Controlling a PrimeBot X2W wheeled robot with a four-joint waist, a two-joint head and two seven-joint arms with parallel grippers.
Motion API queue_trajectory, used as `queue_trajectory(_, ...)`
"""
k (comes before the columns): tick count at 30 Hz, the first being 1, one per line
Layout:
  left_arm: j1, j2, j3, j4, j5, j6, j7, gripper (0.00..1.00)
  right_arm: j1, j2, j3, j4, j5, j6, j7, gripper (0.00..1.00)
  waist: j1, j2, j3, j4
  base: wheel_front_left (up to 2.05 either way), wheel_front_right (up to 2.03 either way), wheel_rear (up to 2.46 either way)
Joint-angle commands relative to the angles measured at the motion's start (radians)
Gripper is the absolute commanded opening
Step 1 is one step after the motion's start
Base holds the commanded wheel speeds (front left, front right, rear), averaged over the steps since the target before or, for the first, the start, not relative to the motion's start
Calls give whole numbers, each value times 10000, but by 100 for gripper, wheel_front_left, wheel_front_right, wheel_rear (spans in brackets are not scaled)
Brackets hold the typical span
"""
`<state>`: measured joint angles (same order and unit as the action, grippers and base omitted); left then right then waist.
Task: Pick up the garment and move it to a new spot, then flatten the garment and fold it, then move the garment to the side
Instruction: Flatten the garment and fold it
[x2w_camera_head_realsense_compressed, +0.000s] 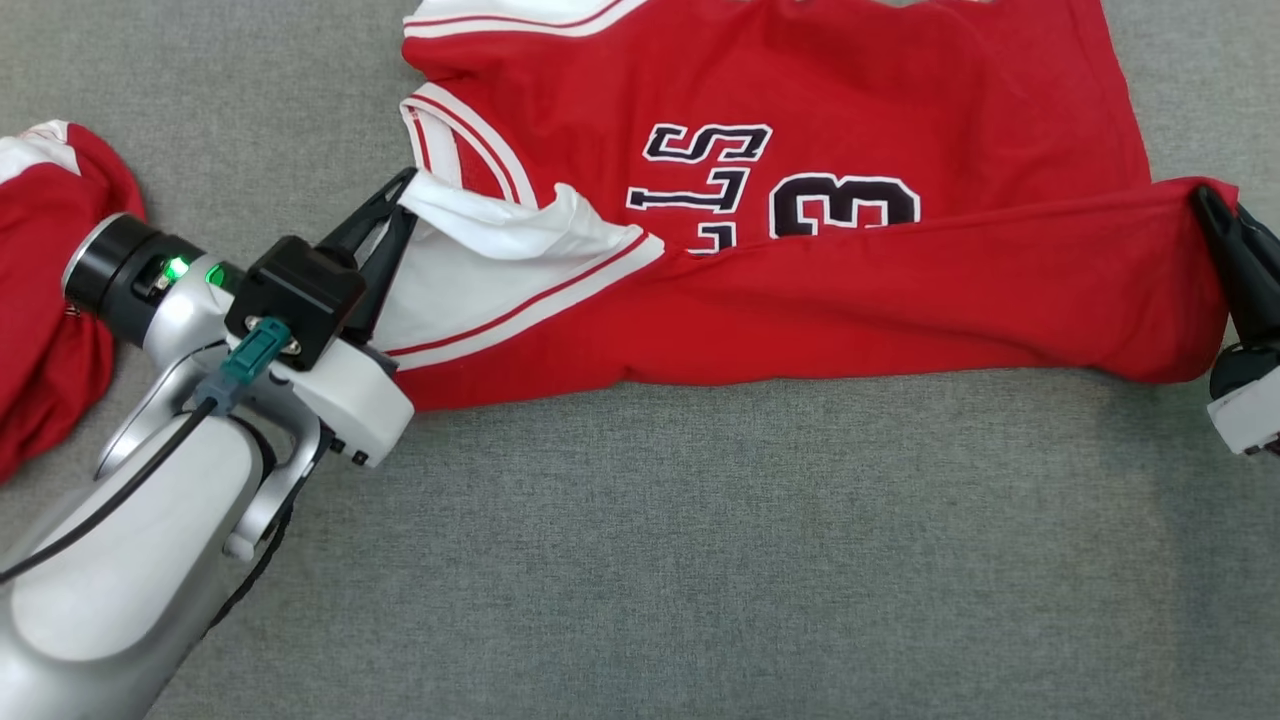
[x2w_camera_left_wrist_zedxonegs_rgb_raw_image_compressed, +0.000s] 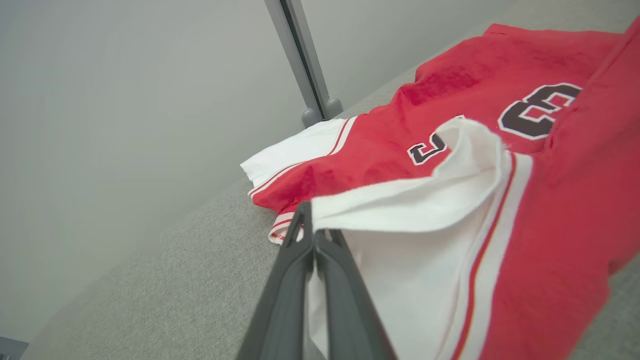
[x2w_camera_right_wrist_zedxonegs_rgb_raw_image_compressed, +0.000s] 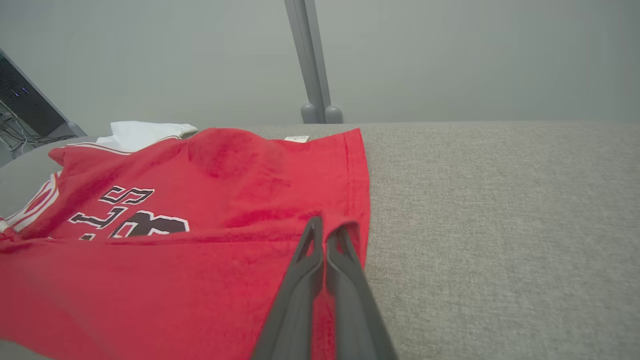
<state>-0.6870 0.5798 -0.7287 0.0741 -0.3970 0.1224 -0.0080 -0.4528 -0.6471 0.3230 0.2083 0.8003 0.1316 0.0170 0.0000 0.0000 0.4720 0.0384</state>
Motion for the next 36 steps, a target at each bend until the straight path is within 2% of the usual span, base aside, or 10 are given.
queue_trajectory(1, -239, -67, -1, 183, 69, -75, -137, 0, -149, -42, 50, 97, -7, -17, -134, 0, 0, 0, 90, 10, 0, 0, 0)
queue_trajectory(3, -354, -256, -94, 465, 3, -264, -352, 0, -303, 27, 150, 262, 92, -19, -255, 0, 0, 0, 129, 12, 0, 0, 0)
queue_trajectory(4, -421, -306, -103, 628, -25, -328, -430, 2, -349, 93, 170, 380, 210, -19, -259, 38, 0, 0, 131, 12, 0, 0, 0)
queue_trajectory(5, -469, -368, -146, 770, -10, -364, -488, 33, -378, 88, 267, 455, 216, -19, -247, 96, 0, 0, 122, 16, 0, 0, 0)
queue_trajectory(7, -443, -534, -155, 1024, -128, -402, -581, 100, -425, 95, 277, 611, 295, -16, -361, 100, 0, 0, 60, 7, 0, 0, 0)
queue_trajectory(15, 1068, -572, 282, 482, -843, 441, -1125, 100, 425, 100, 68, 684, 249, -13, -1027, 100, 0, 0, -612, -147, 0, 0, 0)
queue_trajectory(24, 3857, -239, 520, -964, -2277, 1365, -536, 100, 2062, 553, -359, 357, 218, -13, -1314, 100, 0, 0, -1003, -296, 0, 0, 0)
queue_trajectory(29, 4021, -170, 699, -618, -2375, 1920, -185, 100, 2131, 800, -310, 233, 155, -13, -1192, 100, 0, 0, -931, -449, 0, 0, 0)
queue_trajectory(34, 4000, -227, 765, -319, -2697, 1952, 192, 100, 1966, 892, -240, 246, 153, -13, -1056, 100, 0, 0, -841, -555, 0, 0, 0)
queue_trajectory(36, 3959, -270, 774, -303, -2870, 1823, 259, 49, 1875, 914, -215, 278, 153, -13, -1027, 100, 0, 0, -798, -572, 0, 0, 0)
